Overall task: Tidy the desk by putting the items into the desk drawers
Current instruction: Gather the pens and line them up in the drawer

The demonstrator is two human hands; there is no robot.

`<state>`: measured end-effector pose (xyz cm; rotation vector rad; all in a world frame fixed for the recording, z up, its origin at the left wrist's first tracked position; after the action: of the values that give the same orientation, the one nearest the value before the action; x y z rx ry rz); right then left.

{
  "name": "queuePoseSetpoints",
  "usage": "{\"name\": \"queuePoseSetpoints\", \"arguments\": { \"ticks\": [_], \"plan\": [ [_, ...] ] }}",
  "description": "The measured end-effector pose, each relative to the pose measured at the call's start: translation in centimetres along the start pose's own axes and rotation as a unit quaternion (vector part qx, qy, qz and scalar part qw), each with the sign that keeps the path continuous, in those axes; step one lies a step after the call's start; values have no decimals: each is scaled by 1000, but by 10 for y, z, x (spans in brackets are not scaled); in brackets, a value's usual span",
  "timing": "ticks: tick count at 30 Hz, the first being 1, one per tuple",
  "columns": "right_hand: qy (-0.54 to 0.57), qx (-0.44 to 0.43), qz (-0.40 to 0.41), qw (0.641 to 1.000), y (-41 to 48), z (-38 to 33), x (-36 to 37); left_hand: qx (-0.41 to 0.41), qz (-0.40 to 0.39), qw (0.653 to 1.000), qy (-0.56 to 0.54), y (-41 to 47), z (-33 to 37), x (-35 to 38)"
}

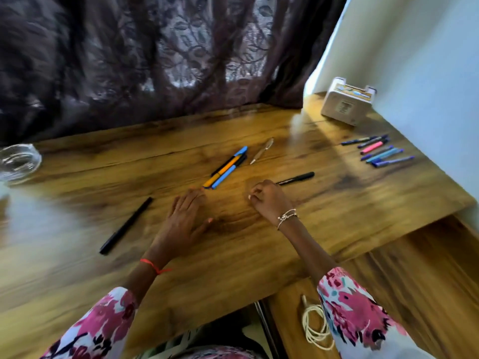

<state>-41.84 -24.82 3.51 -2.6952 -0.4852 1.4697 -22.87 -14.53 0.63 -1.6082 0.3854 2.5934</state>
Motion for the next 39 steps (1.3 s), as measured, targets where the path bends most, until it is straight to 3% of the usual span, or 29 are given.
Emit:
{"name": "queuePoseSetpoints", "arguments": {
  "ticks": [5,10,18,24,29,34,39],
  "plan": [
    [58,-32,-40,997,9,-51,37,-156,84,984,34,-32,-40,-31],
    [84,-54,-60,993,15,-94,65,-282,92,953,66,-58,-68,-46],
    [79,-56,-74,993,11,-107,86,-287,115,950,34,-66,-80,-46],
    [140,-7,-28,990,20,-100,72,-285,252,903,-200,-37,-70,-48],
    [140,74,73,985,54,-86,47,-354,203,809,-422,1,-65,-37],
    [65,142,88,984,94,-71,36,-374,162,744,-529,35,-63,-26],
    [-29,61,30,997,126,-67,24,-377,143,698,-591,51,-67,-19]
  ]
}}
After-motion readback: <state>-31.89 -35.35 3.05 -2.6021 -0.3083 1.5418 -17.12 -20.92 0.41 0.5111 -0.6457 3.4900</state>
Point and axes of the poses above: each hand's wrist, its own y-axis towards the middle knuckle, its own x-axis out of the palm, z = x × y, the point moved 3 cm from there along y, towards the middle knuckle, and after that the axes turned 8 degrees about x, right-handed, at the moved point
